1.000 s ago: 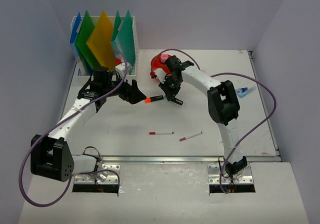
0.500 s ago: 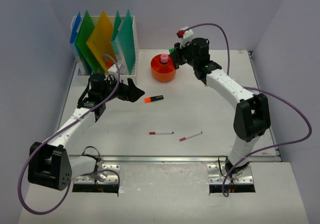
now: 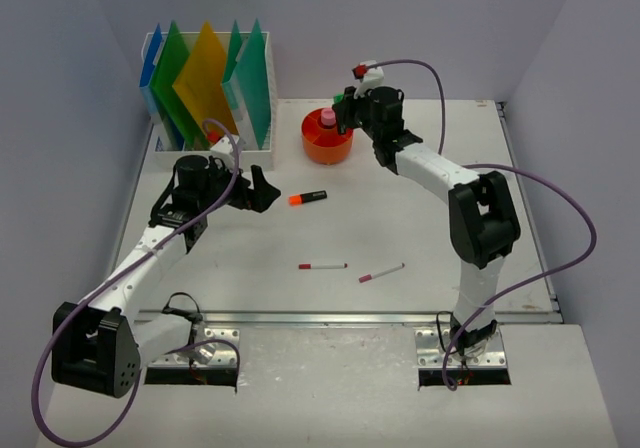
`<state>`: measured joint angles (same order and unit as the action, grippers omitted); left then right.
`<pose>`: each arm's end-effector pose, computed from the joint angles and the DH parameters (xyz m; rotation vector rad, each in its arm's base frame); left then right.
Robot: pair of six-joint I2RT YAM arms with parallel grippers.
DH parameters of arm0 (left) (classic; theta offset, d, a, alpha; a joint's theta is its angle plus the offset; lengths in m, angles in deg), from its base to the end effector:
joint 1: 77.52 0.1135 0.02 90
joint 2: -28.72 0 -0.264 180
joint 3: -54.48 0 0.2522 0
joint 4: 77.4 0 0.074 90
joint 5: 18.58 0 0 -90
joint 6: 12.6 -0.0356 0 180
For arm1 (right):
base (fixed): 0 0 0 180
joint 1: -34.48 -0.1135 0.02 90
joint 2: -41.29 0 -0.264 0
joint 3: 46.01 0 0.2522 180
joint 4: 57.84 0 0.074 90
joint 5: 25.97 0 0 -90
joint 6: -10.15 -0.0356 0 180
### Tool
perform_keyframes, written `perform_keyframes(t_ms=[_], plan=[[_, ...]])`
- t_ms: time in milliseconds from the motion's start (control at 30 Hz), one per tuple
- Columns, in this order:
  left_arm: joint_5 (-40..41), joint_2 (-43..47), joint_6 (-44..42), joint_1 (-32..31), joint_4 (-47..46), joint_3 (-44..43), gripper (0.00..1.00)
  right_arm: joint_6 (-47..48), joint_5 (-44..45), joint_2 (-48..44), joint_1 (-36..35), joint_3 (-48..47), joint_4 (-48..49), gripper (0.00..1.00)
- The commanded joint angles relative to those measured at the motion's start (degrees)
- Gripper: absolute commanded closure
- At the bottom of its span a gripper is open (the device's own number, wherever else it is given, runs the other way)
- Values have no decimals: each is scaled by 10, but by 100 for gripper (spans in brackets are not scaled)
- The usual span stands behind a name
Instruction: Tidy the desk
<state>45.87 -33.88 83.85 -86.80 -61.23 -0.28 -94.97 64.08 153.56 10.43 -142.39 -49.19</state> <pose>0.2396 -0.0547 0.2703 0.3399 1.9697 -0.6199 0.4304 0.1921 0.2749 -0.1335 1.7181 0.5082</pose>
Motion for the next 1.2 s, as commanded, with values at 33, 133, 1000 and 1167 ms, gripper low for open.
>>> perform_keyframes(t_ms=[33, 133, 1000, 1167], plan=[[8, 29, -13, 8, -14, 25, 0, 42, 3, 11, -21, 49, 182, 100], [7, 27, -13, 8, -36, 35, 0, 57, -19, 15, -26, 97, 254, 100], [-2, 21, -31, 15, -69, 59, 0, 121, -14, 112, -38, 96, 416, 90], [-3, 22, -34, 17, -65, 57, 0, 136, -29, 114, -38, 105, 424, 49]])
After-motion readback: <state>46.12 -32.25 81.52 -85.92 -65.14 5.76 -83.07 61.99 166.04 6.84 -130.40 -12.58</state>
